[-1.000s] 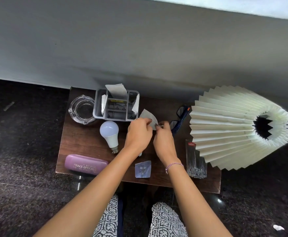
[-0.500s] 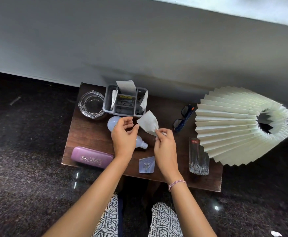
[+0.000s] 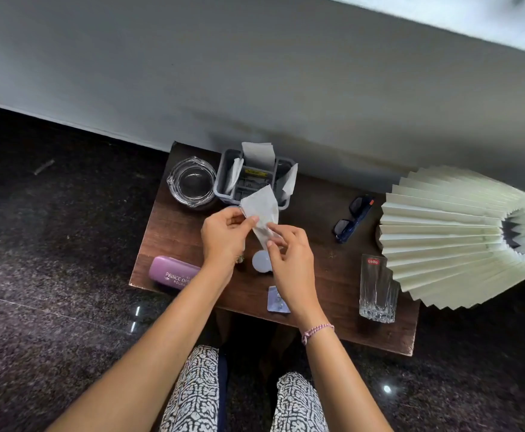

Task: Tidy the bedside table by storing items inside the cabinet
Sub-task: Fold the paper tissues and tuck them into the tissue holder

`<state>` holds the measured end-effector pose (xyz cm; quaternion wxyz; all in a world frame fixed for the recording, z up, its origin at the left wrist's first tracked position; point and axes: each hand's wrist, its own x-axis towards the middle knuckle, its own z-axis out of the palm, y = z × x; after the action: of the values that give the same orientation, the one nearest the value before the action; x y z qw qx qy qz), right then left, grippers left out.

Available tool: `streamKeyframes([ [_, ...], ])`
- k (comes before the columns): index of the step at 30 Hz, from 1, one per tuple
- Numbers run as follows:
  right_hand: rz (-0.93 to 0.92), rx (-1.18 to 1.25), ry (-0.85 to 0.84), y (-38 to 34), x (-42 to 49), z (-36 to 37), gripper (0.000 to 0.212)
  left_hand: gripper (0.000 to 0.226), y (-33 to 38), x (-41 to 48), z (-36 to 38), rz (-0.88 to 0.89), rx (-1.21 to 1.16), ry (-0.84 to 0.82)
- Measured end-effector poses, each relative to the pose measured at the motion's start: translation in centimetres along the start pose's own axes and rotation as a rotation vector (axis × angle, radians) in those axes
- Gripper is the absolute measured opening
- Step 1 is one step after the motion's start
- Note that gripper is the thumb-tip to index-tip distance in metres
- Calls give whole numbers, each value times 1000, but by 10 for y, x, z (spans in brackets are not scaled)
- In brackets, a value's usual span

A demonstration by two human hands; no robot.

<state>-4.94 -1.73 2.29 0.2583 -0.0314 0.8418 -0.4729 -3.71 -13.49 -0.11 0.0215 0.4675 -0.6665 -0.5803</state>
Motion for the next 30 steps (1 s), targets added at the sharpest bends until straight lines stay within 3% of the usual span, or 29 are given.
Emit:
streamKeyframes([
  [6, -93, 78, 217, -25, 32, -7, 54, 11, 24, 18, -24, 332, 196, -6],
  [11, -185, -90, 150, -41, 66, -14, 73, 17, 43, 35, -31, 443, 312, -5],
  [17, -286, -206, 111, -47, 81, -11, 53, 17, 52, 45, -33, 494, 367, -26],
  [22, -260, -148, 102, -43, 85, -4, 37, 17, 52, 52, -35, 489, 409, -36],
  [30, -253, -143, 95, -38, 88, 3, 31, 21, 47, 61, -35, 512, 468, -21],
])
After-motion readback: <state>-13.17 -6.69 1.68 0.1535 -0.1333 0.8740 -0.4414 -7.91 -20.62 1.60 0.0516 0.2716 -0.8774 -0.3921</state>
